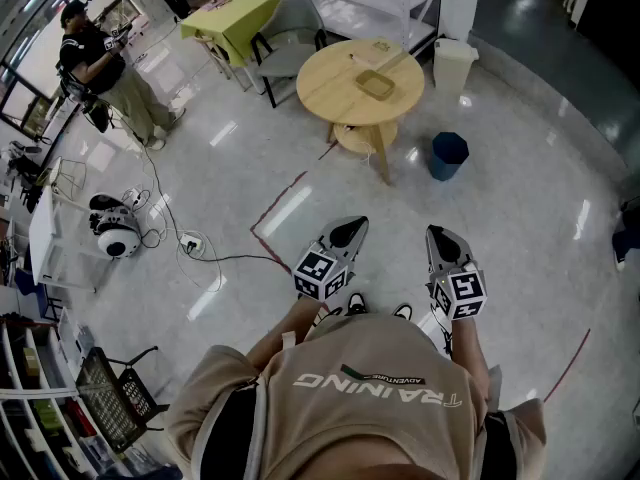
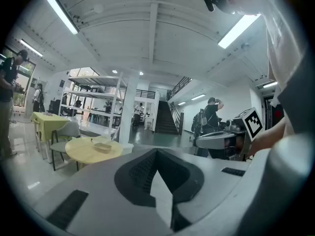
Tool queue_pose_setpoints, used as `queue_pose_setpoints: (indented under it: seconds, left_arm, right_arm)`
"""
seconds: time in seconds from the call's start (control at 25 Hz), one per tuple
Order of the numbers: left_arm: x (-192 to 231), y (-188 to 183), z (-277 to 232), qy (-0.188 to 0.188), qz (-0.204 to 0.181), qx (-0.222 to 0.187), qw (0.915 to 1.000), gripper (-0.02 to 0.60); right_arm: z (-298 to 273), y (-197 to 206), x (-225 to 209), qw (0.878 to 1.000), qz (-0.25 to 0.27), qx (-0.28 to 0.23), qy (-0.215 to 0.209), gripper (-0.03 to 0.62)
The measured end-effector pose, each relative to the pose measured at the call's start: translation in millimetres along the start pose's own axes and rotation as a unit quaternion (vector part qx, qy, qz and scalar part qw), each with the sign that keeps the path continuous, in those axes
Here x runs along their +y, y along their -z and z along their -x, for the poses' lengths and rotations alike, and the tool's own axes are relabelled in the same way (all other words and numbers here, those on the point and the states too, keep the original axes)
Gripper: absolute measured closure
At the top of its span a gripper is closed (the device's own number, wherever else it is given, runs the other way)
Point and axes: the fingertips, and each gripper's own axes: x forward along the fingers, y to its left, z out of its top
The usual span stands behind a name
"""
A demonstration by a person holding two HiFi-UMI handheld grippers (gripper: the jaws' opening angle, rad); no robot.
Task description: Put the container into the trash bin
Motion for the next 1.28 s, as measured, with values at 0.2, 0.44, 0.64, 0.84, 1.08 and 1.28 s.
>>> queue_pose_setpoints:
  seconds: [0.2, 0.44, 0.64, 0.84, 1.08, 1.28]
  left_arm:
    - [4, -1, 3, -0.002, 0.000, -0.004, 1.0000, 0.569]
    - [21, 4, 5, -0.005, 0.004, -0.003, 1.0000, 0.569]
    - [48, 10, 8, -0.015, 0.011, -0.006, 0.9998, 0.569]
    - [77, 10, 14, -0.008, 0.021, -0.001, 0.9997, 0.569]
    - [119, 16, 10, 0.001, 0.021, -0.005, 0.9998, 0.569]
    - [146, 21, 0, 0.005, 0.033, 0.002, 0.9994, 0.569]
  right_arm:
    - [-5, 0, 4, 1.000, 0.006, 0.005, -0.009, 0.592]
    - [-14, 6, 6, 1.000, 0.004, 0.012, -0.006, 0.592]
    - [-33, 14, 7, 1.000, 0.003, 0.026, -0.005, 0.592]
    - [-55, 18, 20, 0.999, -0.009, 0.049, 0.000, 0.592]
    - [-93, 12, 30, 0.999, -0.017, 0.040, 0.013, 0.592]
    - [-113, 18, 28, 0.998, -0.027, 0.058, 0.024, 0.592]
